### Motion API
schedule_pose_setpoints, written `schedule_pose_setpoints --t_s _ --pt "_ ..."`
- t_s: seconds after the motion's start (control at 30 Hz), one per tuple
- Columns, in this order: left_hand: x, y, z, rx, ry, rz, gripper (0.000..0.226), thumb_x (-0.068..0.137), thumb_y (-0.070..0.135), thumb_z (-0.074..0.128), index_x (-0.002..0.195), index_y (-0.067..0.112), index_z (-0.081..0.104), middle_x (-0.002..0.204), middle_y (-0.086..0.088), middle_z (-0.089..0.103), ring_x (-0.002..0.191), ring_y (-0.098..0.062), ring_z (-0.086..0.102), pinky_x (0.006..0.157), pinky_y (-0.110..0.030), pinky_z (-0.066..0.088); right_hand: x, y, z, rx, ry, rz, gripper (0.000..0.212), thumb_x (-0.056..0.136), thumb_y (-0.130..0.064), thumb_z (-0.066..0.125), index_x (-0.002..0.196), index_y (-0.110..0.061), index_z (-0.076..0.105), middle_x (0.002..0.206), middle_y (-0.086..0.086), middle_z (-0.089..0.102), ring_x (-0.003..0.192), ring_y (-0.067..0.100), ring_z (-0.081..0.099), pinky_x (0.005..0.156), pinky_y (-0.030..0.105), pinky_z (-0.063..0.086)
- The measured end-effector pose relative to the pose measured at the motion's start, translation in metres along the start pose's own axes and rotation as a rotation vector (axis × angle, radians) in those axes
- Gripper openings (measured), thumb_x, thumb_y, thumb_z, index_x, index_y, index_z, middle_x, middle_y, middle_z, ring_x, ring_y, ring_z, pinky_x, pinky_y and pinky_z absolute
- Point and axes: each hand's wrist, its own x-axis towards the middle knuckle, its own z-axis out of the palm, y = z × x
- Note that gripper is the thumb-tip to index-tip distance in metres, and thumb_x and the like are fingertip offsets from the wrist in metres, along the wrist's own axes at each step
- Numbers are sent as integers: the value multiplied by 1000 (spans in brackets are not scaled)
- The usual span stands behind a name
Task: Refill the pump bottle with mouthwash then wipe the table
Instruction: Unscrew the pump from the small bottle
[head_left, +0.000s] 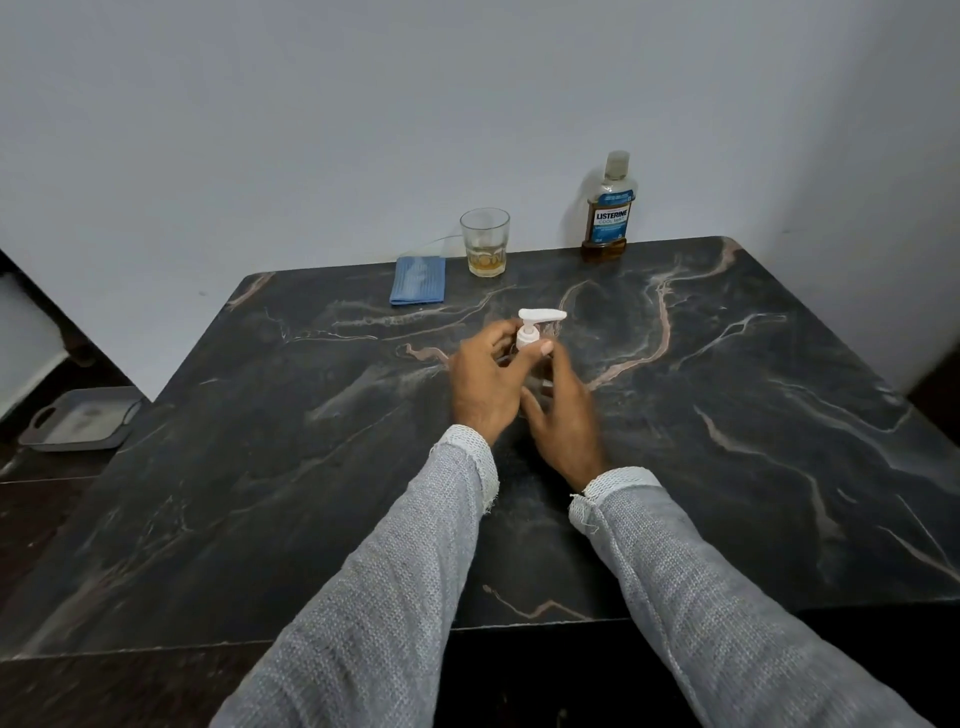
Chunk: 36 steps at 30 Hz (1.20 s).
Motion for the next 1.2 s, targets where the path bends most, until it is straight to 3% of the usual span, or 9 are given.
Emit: schedule_pose_setpoints --t_s 0.13,0.33,0.57,0.67,0.77,0.93,1.07,1.2 --pt "2 -2 3 -36 9 -6 28 77 19 79 99 25 63 98 9 72 93 -5 69 84 -23 55 0 2 2 3 27 -18 59 86 -4 63 136 -24 38 126 2 61 108 11 64 87 41 56" --pt "3 -7 -3 -40 -163 50 34 90 7 63 122 17 61 114 2 69 108 -8 64 96 -24 50 2 3 2 36 -27 24 66 89 -4 61 146 -23 33 137 0 56 116 8 60 97 35 52" --pt "3 -13 -2 -176 -82 -36 34 82 4 72 107 16 53 108 1 70 105 -10 66 96 -27 50 3 5 3 30 -26 15 64 89 -4 61 145 -17 33 137 4 55 119 10 57 99 38 50" --pt "2 -15 -1 -197 -81 -23 41 83 5 72 114 18 49 111 -1 70 106 -9 66 96 -28 51 2 6 3 10 -13 8 64 89 -3 61 144 -17 33 137 5 55 118 12 58 98 40 50" --pt "4 -17 -2 -170 -115 11 39 85 7 70 122 17 58 115 -1 70 108 -9 65 98 -28 51 2 7 3 4 -27 17 63 89 -5 61 144 -19 32 137 4 54 118 11 57 99 41 50" --pt "4 -18 -2 -215 -98 -14 34 82 7 73 105 27 58 107 7 70 104 -5 66 92 -23 51 2 7 4 3 -22 23 64 89 -5 61 145 -20 32 138 3 53 120 11 57 99 43 49" --pt "3 -19 -2 -229 -83 -7 36 82 8 74 107 21 52 109 1 71 104 -9 67 95 -30 52 3 8 4 0 -24 20 64 89 -5 61 145 -16 32 138 4 53 120 13 56 98 44 49" --pt "4 -18 -3 -188 -134 21 41 86 9 69 123 23 59 116 7 69 109 -2 64 93 -17 49 2 6 4 2 -26 18 64 90 -4 61 145 -17 32 138 3 54 120 8 56 98 40 50"
